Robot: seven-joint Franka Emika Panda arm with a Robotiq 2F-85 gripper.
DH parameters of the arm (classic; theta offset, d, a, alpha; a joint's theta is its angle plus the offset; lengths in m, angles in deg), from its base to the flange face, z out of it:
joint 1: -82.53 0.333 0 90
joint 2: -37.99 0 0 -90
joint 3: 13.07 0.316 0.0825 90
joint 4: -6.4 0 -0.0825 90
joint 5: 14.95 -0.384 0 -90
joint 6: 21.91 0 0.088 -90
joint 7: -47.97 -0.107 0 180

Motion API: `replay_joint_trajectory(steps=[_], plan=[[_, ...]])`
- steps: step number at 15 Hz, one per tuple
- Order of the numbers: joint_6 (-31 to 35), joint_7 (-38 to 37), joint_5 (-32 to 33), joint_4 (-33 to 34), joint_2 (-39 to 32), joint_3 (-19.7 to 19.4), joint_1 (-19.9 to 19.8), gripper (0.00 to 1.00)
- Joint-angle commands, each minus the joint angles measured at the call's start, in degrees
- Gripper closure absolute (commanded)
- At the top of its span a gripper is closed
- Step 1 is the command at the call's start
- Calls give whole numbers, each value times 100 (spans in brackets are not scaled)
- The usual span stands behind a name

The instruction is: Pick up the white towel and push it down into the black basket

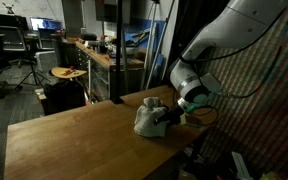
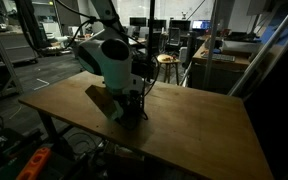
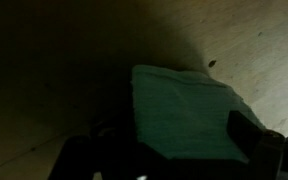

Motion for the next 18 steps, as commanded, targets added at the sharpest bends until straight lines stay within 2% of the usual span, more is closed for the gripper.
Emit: replay_joint_trajectory(steps=[1, 7, 8, 10, 13, 18], plan=[[-51, 776, -567, 313, -310, 25, -5, 0], [-210, 1288, -933, 470, -642, 35, 36, 0], [-227, 1277, -916, 474, -654, 36, 45, 22], [-207, 1234, -839, 466, -653, 42, 63, 32], [-154, 1153, -753, 429, -601, 63, 94, 58], [-60, 952, -503, 358, -510, 136, 175, 93]])
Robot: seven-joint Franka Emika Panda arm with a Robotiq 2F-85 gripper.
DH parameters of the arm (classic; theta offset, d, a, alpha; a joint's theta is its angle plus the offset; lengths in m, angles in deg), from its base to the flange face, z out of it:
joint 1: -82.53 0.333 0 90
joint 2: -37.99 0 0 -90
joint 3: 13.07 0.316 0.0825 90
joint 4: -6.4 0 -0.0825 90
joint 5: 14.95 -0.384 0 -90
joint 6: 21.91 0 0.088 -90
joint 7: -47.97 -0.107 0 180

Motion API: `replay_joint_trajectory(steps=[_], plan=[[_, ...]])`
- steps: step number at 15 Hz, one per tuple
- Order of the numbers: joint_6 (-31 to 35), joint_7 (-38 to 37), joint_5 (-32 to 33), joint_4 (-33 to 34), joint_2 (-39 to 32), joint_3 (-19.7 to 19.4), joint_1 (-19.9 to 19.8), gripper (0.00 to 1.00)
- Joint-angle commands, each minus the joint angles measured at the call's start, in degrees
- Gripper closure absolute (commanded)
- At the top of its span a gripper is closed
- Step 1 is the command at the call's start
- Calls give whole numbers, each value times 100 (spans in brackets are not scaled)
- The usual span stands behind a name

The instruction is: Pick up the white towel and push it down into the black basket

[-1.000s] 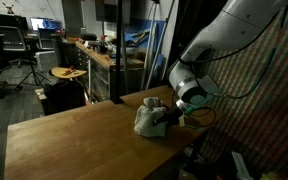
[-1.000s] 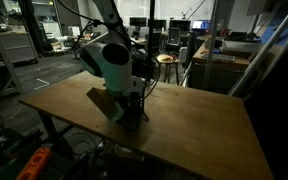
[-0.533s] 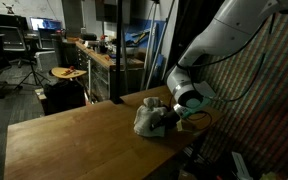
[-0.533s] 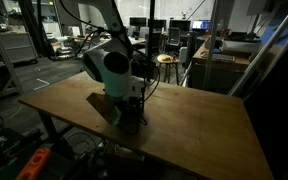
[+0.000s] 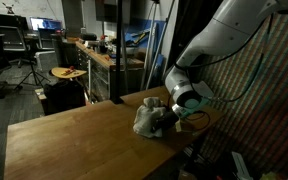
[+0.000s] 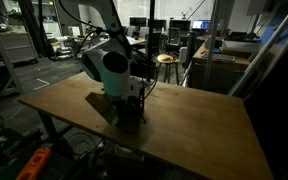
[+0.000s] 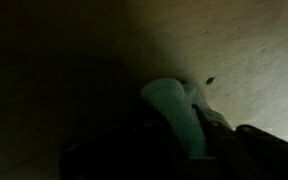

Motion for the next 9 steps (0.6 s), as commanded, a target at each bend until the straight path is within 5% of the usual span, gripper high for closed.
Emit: replay_joint_trajectory(steps=[1, 9], plan=[[154, -226, 326, -61, 161, 61, 116, 96], [337, -1672, 2116, -379, 608, -54, 255, 95]])
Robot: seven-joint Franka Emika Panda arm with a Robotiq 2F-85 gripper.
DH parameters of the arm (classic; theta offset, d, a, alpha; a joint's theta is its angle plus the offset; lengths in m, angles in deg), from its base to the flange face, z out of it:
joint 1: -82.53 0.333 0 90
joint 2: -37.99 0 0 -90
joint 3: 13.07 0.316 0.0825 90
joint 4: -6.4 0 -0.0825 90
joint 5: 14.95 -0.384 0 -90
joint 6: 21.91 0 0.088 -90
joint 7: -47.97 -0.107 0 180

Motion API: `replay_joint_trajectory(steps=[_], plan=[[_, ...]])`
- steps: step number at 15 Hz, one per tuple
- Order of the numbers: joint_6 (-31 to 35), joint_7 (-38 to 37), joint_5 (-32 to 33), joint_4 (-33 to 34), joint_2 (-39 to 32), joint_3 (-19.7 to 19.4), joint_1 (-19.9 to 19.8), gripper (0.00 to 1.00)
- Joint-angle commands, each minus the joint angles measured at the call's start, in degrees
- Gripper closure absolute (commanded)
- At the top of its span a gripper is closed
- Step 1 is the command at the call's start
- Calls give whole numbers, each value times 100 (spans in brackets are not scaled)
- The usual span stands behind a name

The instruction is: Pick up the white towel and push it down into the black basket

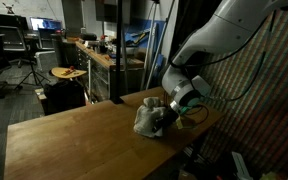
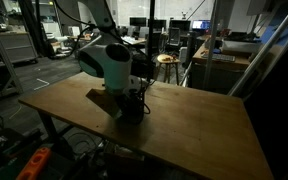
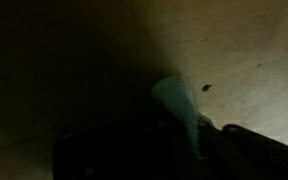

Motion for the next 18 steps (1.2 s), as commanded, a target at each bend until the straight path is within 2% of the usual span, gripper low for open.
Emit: replay_joint_trajectory(steps=[1, 7, 18], plan=[[55, -985, 976, -304, 492, -111, 135, 95], [-107, -2352, 2489, -414, 800, -302, 164, 95], [-778, -4010, 4380, -450, 1499, -709, 71, 96]])
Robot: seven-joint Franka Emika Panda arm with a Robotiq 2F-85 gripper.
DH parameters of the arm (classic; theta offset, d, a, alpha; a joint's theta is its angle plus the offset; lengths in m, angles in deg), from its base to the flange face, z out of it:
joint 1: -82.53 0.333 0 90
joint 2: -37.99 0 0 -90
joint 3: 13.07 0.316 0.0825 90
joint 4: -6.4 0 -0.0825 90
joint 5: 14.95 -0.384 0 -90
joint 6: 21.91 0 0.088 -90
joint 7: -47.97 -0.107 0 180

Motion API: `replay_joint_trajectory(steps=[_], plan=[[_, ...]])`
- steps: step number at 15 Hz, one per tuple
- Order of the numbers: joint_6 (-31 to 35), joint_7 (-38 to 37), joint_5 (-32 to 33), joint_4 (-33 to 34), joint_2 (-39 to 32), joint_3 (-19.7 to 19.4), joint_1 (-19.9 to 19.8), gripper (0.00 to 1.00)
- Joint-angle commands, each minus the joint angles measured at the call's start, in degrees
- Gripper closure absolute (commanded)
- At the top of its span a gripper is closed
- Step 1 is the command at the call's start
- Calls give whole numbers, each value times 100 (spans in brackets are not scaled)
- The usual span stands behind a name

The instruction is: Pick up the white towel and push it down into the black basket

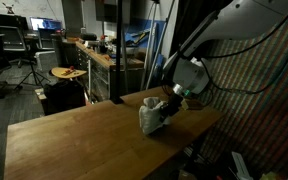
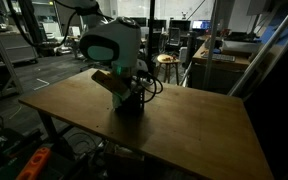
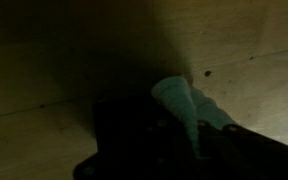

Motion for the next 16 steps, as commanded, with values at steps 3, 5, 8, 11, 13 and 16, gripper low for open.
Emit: replay_joint_trajectory(steps=[3, 5, 8, 11, 13, 16], plan=[[-393, -747, 764, -88, 662, -199, 25, 96], [-506, -924, 965, -65, 764, -389, 202, 96], [-646, -1111, 1198, -39, 870, -481, 279, 96], [-748, -1210, 1314, -27, 932, -541, 353, 96], [-796, -1243, 1326, -22, 958, -562, 397, 96], [-769, -1197, 1272, 19, 985, -563, 451, 96]])
